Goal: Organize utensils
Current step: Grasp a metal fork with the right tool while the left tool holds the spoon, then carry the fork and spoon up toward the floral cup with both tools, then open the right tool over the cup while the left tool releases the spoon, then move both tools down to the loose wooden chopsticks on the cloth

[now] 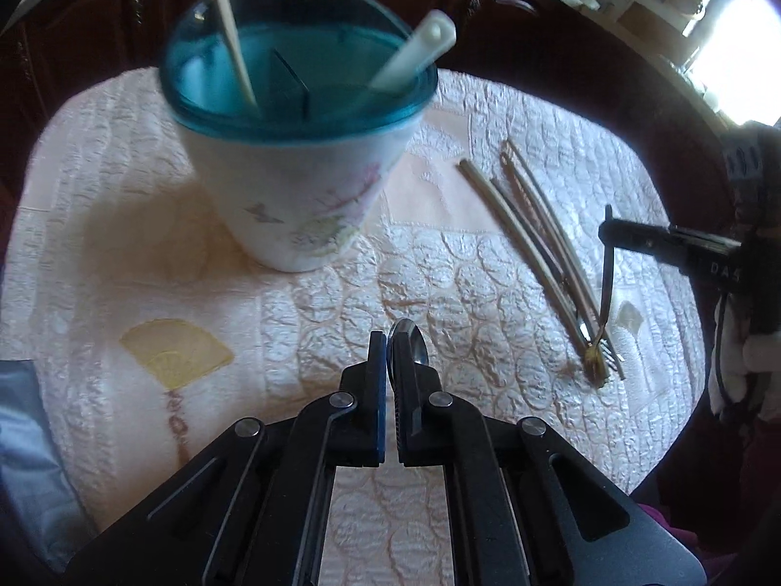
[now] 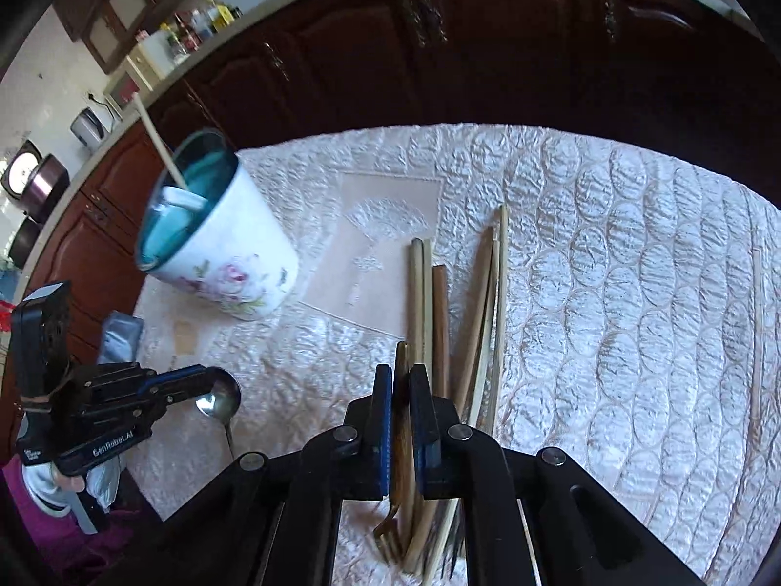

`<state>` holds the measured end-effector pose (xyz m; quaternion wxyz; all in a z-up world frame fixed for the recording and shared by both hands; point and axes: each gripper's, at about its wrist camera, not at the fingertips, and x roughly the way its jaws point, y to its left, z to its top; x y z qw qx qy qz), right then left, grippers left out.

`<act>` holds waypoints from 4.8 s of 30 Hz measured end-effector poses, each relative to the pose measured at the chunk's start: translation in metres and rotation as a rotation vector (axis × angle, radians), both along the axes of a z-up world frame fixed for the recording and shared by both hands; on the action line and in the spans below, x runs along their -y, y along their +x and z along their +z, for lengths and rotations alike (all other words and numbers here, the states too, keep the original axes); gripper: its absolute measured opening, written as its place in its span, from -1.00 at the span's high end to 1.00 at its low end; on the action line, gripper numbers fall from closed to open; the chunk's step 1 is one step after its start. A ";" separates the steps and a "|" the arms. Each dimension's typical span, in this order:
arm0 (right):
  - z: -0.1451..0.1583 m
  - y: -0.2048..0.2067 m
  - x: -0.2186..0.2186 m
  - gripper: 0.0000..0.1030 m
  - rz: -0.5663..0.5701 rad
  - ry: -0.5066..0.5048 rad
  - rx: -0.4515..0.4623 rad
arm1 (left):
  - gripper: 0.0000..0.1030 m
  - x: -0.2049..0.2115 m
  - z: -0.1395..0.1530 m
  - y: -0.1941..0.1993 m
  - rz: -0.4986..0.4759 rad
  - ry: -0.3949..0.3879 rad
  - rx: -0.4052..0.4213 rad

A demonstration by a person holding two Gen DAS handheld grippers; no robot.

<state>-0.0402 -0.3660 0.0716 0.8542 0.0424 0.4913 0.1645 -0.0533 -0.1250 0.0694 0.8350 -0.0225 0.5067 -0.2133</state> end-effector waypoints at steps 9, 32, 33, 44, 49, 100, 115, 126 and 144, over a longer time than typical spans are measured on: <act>0.036 -0.021 -0.005 0.88 0.031 0.031 0.090 | 0.98 -0.038 0.040 -0.017 0.074 -0.028 0.080; 0.105 -0.024 -0.042 0.89 0.125 0.067 0.227 | 0.98 -0.120 0.143 -0.032 0.215 -0.112 0.244; 0.110 -0.022 -0.043 0.89 0.128 0.065 0.236 | 0.98 -0.121 0.149 -0.031 0.216 -0.105 0.261; 0.166 0.010 -0.071 0.89 0.159 0.076 0.345 | 0.98 -0.101 0.197 0.015 0.278 0.105 0.500; 0.172 0.035 -0.099 0.89 0.177 0.064 0.353 | 0.98 -0.075 0.180 0.040 0.271 0.236 0.554; 0.077 0.086 -0.099 0.48 0.096 0.183 0.123 | 0.12 -0.048 0.114 0.053 0.283 0.135 0.325; 0.081 0.025 -0.082 0.40 0.061 0.137 0.175 | 0.02 -0.025 0.122 0.014 0.269 0.080 0.340; 0.088 -0.003 -0.066 0.28 -0.002 0.079 0.219 | 0.02 0.002 0.125 -0.006 0.238 0.082 0.361; 0.087 -0.033 -0.025 0.22 -0.094 0.001 0.242 | 0.02 0.047 0.120 -0.017 0.158 0.072 0.354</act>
